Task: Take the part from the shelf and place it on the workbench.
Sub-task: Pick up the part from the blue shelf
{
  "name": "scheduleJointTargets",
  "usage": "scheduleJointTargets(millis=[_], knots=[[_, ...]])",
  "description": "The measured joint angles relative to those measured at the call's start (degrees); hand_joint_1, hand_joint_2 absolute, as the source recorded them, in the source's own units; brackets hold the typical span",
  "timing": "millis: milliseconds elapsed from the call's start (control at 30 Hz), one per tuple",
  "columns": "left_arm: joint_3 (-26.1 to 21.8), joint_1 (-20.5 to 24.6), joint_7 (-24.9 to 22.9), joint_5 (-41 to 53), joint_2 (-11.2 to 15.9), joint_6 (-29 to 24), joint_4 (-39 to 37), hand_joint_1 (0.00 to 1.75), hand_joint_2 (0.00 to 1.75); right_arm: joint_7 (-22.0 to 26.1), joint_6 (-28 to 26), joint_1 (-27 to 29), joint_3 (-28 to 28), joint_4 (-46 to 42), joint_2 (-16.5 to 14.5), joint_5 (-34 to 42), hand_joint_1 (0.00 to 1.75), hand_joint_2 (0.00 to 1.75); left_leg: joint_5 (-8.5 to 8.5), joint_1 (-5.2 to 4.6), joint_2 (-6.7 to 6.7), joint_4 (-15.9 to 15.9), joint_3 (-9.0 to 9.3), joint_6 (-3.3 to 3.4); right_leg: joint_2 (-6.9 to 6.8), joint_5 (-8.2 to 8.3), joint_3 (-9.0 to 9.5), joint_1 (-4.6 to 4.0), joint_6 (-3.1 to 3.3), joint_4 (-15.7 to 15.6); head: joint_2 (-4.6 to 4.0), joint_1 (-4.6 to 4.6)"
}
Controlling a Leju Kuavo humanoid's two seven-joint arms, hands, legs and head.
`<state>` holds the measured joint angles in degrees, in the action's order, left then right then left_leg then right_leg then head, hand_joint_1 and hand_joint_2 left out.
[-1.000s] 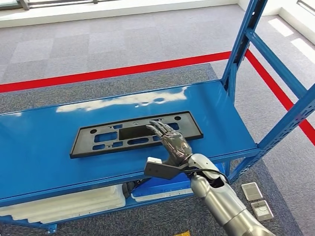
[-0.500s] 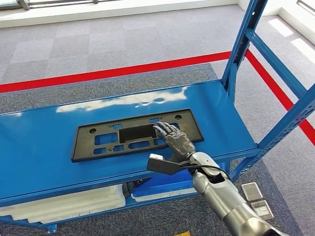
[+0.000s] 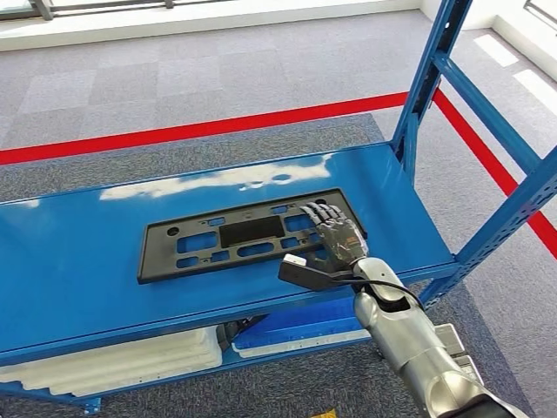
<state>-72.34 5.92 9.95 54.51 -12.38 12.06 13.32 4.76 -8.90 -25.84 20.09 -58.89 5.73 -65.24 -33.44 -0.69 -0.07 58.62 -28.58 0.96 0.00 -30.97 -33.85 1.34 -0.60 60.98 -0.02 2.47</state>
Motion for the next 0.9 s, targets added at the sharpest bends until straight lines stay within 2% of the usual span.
scheduleJointTargets(millis=[500, 633, 767, 900], knots=[[0.4, 0.0, 1.7, 0.2, 0.0, -0.7, 0.0, 0.00, 0.00, 2.6, -1.1, 0.8, -3.4, -1.7, 0.3, -0.9, 1.75, 1.75, 0.00, 0.00, 0.00, 0.0, 0.02, 0.00, 0.00, 0.00, 0.02, 0.00, 0.00, 0.0, 0.00, 0.00], [0.9, -0.1, 5.2, 1.4, 0.0, -1.6, 0.0, 0.00, 1.75, 2.8, -2.1, 3.9, -5.3, -6.1, 0.4, 0.0, 1.75, 1.75, -0.01, -0.01, -0.04, 0.0, -0.01, 0.01, -0.05, -0.01, 0.01, 0.00, 0.00, 0.0, 0.00, 0.00], [1.9, -0.3, 9.2, 2.1, 0.0, -1.9, 0.0, 0.00, 1.75, 4.5, -1.4, 9.4, -9.3, -16.1, -0.1, 5.0, 1.75, 1.75, -0.03, -0.01, -0.09, 0.0, -0.16, 0.05, -0.13, -0.01, -0.10, 0.01, -0.01, 0.0, 0.00, 0.00], [2.1, -0.3, 9.6, 1.6, 0.0, -2.1, 0.0, 0.00, 1.75, 6.8, 1.2, 12.3, -13.6, -26.9, -1.9, 12.5, 1.75, 1.75, -0.04, 0.00, -0.08, 0.0, -0.20, 0.05, -0.11, -0.02, -0.18, 0.01, -0.01, 0.0, 0.00, 0.00]])
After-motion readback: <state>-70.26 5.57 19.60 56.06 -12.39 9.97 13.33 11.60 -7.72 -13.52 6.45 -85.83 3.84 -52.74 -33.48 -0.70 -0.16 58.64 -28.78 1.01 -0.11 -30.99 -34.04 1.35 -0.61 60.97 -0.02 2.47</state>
